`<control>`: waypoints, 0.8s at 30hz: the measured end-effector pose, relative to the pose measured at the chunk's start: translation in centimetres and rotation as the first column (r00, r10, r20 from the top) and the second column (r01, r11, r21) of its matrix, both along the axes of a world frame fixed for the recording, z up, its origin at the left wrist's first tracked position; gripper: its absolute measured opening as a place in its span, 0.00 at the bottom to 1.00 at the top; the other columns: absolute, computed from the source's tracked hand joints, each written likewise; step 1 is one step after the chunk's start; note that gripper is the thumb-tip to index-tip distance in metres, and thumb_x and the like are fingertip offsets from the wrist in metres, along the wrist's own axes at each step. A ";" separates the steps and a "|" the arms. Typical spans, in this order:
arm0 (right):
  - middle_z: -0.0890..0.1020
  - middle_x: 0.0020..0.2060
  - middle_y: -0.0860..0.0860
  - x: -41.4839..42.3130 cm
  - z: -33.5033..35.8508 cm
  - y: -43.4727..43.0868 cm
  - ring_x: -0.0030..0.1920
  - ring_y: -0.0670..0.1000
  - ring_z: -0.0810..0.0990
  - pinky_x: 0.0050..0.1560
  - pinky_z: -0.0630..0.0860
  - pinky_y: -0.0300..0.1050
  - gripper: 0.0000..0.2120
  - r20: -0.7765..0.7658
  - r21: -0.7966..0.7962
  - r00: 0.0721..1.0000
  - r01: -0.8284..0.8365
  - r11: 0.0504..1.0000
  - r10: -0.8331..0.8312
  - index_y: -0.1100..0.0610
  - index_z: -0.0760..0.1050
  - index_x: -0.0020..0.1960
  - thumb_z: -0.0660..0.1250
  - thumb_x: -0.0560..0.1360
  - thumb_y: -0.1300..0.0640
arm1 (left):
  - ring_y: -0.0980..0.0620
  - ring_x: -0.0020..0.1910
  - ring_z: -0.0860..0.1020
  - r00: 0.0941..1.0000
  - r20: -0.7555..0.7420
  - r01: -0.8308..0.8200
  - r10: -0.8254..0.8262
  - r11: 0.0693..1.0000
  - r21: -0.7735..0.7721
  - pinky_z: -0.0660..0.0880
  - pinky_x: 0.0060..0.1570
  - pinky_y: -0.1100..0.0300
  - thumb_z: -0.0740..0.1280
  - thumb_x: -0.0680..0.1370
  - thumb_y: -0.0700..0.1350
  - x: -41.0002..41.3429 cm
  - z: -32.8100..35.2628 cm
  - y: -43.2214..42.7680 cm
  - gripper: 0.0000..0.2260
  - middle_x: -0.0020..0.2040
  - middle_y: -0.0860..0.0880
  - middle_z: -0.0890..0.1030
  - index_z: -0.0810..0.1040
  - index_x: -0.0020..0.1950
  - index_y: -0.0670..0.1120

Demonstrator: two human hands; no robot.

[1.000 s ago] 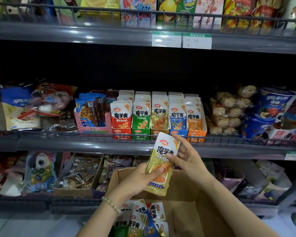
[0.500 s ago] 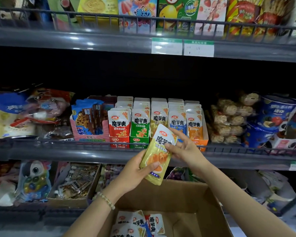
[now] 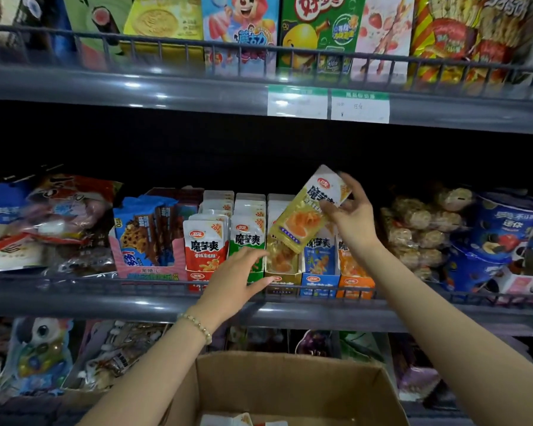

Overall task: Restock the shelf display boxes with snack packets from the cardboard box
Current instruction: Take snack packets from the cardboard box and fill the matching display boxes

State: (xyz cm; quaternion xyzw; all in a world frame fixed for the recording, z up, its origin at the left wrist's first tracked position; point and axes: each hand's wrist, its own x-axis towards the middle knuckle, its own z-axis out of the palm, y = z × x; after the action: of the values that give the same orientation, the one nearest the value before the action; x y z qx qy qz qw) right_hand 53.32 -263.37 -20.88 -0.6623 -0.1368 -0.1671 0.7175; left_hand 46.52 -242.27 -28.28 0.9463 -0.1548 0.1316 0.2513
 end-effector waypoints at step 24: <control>0.66 0.69 0.51 3.9 -6.4 1.6 0.69 0.53 0.63 0.68 0.60 0.45 0.30 0.229 -0.828 0.973 0.179 0.532 0.029 0.47 0.61 0.74 0.69 0.75 0.53 | 0.60 0.56 0.75 0.999 -0.042 0.004 -0.006 0.999 -0.043 0.73 0.61 0.57 0.66 0.77 0.53 2.2 -1.8 -0.3 0.10 0.57 0.57 0.77 0.78 0.56 0.53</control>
State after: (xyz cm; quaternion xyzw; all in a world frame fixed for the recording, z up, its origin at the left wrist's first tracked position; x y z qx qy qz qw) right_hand 57.19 -261.81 -27.32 -0.9088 -0.2480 -0.1818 0.2819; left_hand 48.70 -242.56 -30.08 0.9430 -0.1490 0.1140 0.2749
